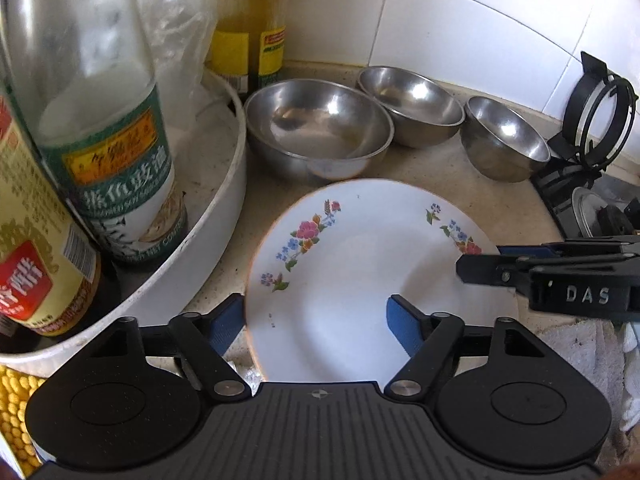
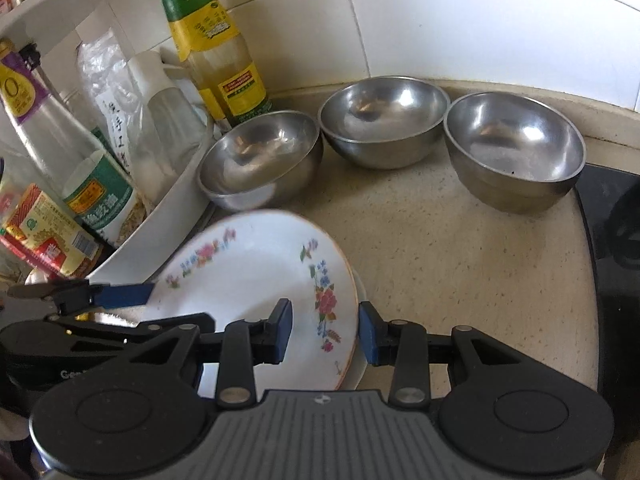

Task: Organize plates and bowls
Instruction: 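Lower the held plate onto the plate near the steel bowls, then open the right gripper and move it toward the plate on the yellow mat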

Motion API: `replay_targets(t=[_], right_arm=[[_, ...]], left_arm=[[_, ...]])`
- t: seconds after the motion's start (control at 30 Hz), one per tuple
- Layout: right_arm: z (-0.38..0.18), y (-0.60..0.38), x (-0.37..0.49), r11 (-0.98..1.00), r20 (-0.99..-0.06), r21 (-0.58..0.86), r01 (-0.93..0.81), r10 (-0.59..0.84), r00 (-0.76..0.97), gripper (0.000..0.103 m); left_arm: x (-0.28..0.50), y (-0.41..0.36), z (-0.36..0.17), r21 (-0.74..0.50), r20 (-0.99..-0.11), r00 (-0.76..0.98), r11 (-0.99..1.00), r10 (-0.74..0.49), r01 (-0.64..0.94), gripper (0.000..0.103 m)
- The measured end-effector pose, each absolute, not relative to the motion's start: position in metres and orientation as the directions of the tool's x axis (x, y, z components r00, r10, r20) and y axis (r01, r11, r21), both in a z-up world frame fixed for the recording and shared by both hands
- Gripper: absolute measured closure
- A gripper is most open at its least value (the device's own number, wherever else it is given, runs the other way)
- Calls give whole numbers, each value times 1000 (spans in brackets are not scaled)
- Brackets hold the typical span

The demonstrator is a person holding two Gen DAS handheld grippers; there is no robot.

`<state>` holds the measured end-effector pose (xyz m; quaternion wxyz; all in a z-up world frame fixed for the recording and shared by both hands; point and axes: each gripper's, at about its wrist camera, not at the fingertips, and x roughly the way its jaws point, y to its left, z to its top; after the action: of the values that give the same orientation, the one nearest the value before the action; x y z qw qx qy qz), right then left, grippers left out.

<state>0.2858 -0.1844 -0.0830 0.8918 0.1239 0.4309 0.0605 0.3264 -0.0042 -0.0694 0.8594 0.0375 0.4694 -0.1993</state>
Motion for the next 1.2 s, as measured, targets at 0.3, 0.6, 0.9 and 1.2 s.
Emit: replay_targets(t=[0.3, 0.6, 0.9, 1.2], right_arm=[[-81, -190, 286, 969, -745, 247, 5, 187, 640, 47], [-82, -189, 284, 966, -750, 258, -10, 206, 628, 47], [-70, -179, 270, 971, -741, 237, -39, 206, 639, 47], [-57, -150, 234, 969, -727, 223, -107, 238, 644, 47]], left_arm=[[314, 8, -63, -113, -827, 480, 922, -293, 369, 21], [310, 6, -66, -122, -837, 460, 921, -296, 371, 21], [299, 8, -55, -96, -822, 501, 932, -272, 349, 20], [267, 13, -33, -53, -789, 566, 945, -237, 323, 19]])
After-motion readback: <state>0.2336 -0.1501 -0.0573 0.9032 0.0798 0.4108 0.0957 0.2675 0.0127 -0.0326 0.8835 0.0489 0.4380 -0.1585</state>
